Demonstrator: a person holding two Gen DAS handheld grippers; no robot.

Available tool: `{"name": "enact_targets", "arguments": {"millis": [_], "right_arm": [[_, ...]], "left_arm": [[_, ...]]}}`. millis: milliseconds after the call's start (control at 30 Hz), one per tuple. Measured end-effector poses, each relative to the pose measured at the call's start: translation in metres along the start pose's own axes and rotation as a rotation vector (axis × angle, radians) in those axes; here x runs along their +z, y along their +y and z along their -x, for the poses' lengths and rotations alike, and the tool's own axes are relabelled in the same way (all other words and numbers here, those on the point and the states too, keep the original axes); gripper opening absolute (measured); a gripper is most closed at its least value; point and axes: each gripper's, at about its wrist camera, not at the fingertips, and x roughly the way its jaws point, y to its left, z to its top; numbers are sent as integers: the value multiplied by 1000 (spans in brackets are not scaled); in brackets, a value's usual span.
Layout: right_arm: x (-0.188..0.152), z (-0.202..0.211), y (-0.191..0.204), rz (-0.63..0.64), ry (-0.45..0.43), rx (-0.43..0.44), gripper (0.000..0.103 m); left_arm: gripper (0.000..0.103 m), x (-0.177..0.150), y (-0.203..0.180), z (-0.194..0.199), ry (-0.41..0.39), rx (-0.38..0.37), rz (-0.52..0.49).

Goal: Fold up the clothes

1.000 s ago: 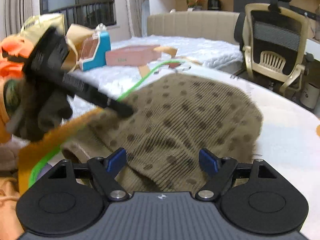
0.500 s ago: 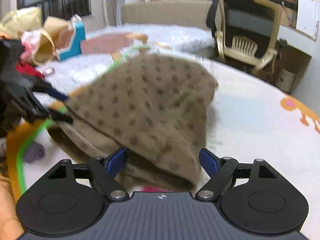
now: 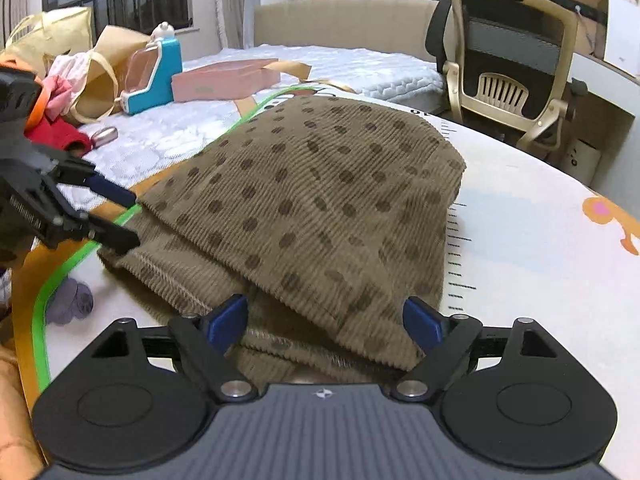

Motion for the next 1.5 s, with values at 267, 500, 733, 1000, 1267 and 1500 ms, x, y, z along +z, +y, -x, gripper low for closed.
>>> {"name": "enact_targets", "arguments": {"millis": [267, 500, 733, 1000, 1267, 1500], "right_arm": [[13, 21, -14, 25, -21, 8, 88], [57, 11, -62, -234, -121, 65, 93], [51, -56, -46, -117, -33, -85, 84], [80, -86, -33, -22, -63, -96, 84], [144, -164, -1, 59, -101, -51, 85], [148, -129, 2, 60, -151, -37, 87]], "left_arm": [[100, 20, 0, 8, -1, -19, -36], [100, 70, 8, -1, -125, -74, 22], [101, 89, 30, -69, -57, -209, 243], [100, 99, 58, -79, -156, -284, 317], [100, 101, 123, -63, -232, -99, 399], [100, 104, 130, -33, -309, -29, 331]]}}
